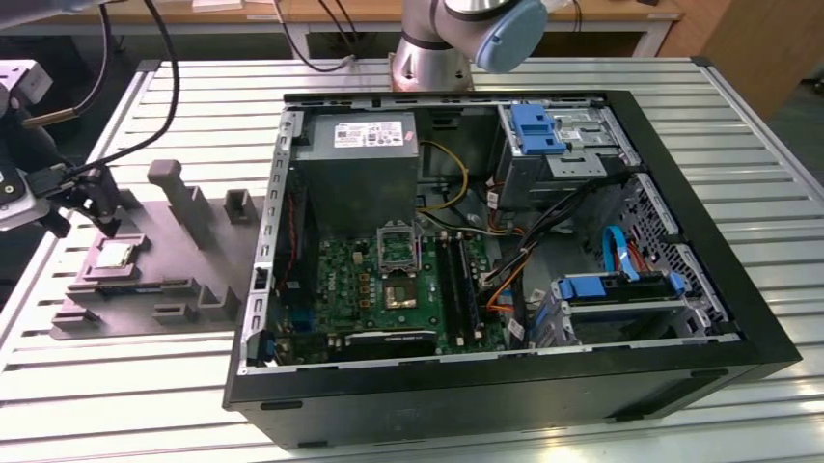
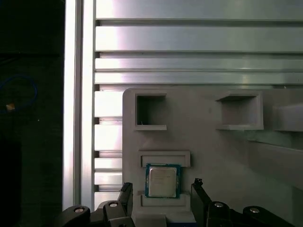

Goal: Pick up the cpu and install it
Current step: 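Pick up the cpu and move it towards the insertion slot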

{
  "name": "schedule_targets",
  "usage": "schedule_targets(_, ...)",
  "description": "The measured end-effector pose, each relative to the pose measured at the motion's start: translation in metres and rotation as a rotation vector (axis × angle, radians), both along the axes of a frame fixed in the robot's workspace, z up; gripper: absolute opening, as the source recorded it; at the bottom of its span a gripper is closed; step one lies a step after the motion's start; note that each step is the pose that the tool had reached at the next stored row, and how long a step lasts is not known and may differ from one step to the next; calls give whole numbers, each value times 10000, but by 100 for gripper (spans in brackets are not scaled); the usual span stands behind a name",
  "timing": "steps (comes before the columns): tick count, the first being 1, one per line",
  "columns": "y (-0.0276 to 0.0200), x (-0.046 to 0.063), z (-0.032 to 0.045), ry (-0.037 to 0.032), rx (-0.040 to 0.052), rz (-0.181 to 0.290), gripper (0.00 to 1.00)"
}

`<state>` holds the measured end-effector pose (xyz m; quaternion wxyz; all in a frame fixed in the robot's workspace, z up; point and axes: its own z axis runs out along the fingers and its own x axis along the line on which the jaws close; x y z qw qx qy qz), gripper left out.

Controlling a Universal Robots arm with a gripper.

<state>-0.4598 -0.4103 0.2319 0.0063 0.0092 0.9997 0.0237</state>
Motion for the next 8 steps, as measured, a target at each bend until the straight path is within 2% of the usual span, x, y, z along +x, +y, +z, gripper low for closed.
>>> schedule_targets(8,-1,0,-97,0,1,19,60)
